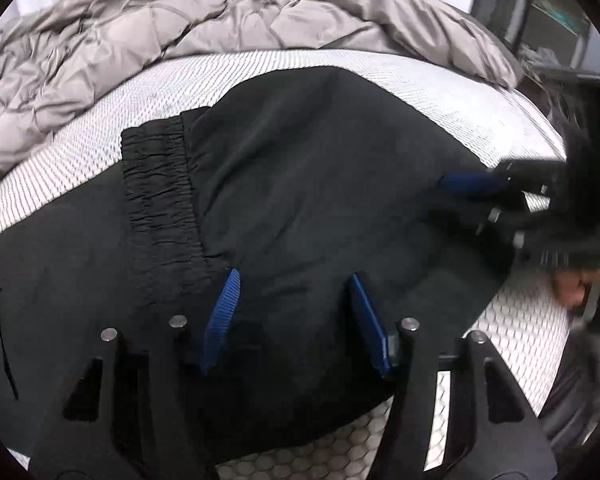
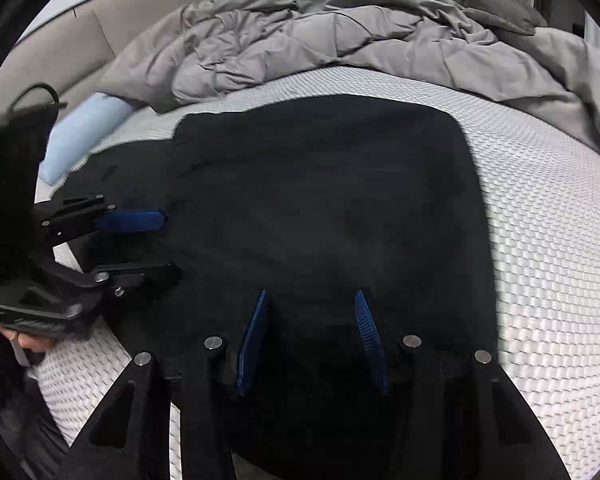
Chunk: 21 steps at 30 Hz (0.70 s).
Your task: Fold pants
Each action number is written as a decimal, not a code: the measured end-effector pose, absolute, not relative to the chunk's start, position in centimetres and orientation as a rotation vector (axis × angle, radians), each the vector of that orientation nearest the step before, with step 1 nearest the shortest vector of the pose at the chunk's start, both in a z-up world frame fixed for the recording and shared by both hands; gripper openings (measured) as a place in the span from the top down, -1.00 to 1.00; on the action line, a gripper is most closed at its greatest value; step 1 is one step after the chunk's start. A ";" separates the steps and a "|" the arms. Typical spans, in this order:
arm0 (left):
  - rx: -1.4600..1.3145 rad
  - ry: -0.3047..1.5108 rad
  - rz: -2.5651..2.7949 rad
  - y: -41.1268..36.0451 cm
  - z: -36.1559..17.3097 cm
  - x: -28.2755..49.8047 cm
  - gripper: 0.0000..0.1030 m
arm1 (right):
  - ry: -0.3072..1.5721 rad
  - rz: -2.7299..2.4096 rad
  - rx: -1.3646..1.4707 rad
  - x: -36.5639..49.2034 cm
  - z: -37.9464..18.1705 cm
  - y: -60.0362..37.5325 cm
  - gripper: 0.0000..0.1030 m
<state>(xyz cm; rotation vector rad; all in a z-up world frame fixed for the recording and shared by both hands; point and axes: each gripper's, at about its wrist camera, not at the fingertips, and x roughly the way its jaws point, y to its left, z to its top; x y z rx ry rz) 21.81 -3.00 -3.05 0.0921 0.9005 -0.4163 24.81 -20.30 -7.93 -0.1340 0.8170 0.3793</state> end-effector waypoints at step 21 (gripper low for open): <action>0.037 0.901 -0.401 -2.5 -2.5 26.9 0.10 | 0.829 0.326 -0.231 28.9 -8.8 -17.9 0.13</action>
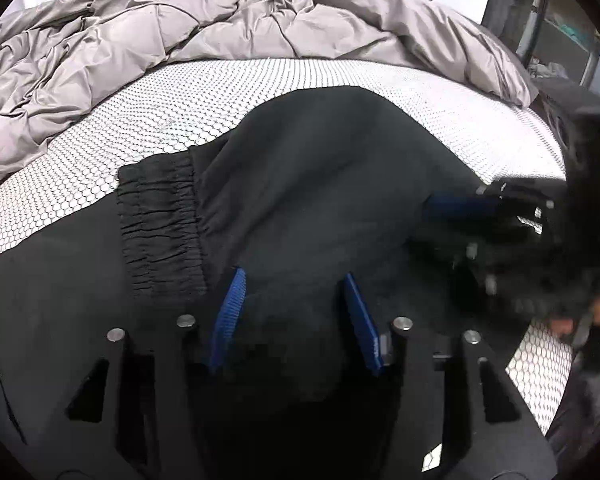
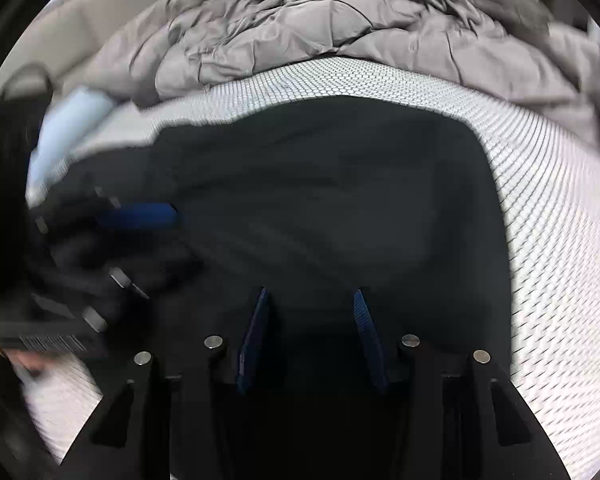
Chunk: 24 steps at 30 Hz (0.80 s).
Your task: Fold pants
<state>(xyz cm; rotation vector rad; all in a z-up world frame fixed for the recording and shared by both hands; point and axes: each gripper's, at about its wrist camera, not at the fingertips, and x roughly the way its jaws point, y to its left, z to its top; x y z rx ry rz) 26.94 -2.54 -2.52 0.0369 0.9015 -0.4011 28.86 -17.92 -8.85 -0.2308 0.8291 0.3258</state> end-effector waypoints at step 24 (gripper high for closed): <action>-0.127 0.925 -0.372 1.6 -1.1 28.9 0.27 | 0.865 0.178 -0.133 33.2 -7.4 -21.5 0.06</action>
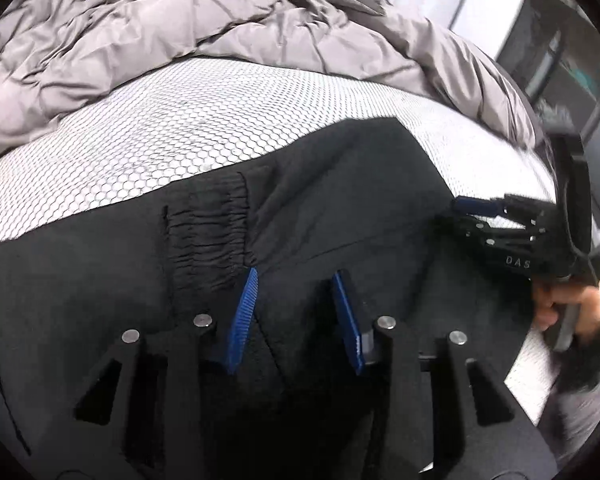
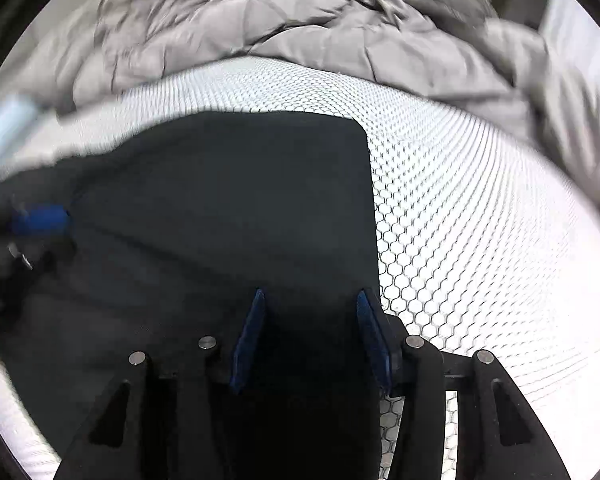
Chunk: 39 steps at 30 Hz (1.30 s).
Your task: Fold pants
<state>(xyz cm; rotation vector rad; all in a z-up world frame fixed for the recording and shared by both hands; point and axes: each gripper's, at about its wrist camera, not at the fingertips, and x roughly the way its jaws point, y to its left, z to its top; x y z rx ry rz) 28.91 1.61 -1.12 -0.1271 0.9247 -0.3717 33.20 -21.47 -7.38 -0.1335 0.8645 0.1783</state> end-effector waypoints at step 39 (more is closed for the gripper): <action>-0.018 0.927 -0.249 -0.8 -1.6 33.6 0.11 | 0.843 -0.012 0.049 38.5 -7.3 -20.4 -0.06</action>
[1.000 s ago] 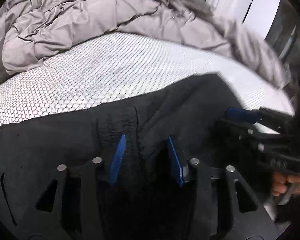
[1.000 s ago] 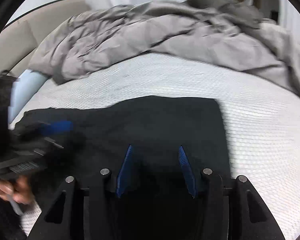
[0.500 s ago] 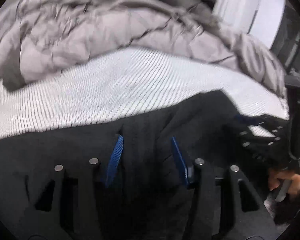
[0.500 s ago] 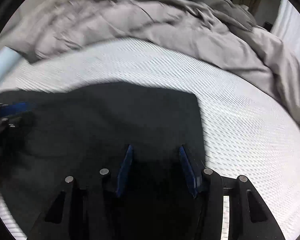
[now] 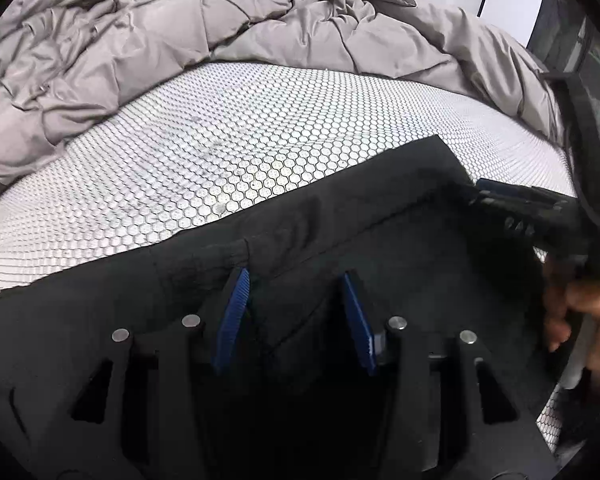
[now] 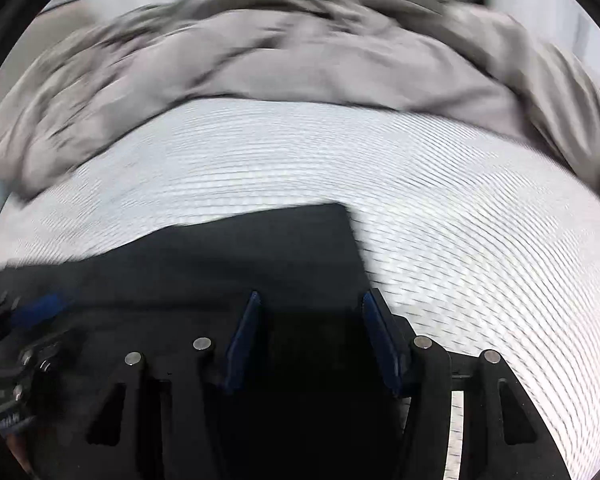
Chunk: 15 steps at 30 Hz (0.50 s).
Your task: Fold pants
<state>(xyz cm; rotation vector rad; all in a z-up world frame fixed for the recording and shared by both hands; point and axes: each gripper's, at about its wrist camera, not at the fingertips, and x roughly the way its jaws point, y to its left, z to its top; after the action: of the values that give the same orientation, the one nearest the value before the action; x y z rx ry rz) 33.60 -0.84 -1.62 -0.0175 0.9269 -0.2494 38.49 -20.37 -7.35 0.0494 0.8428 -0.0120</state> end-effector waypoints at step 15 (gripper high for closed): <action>-0.071 0.919 -0.274 -0.3 -1.8 23.6 -0.01 | 0.689 0.000 -0.253 31.2 -4.1 -16.6 -0.43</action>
<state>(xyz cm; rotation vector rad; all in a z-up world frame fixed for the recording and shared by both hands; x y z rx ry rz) 23.57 -0.32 -1.77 -0.0712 0.9189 -0.2744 31.19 -16.62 -4.07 -0.2532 0.6892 0.0000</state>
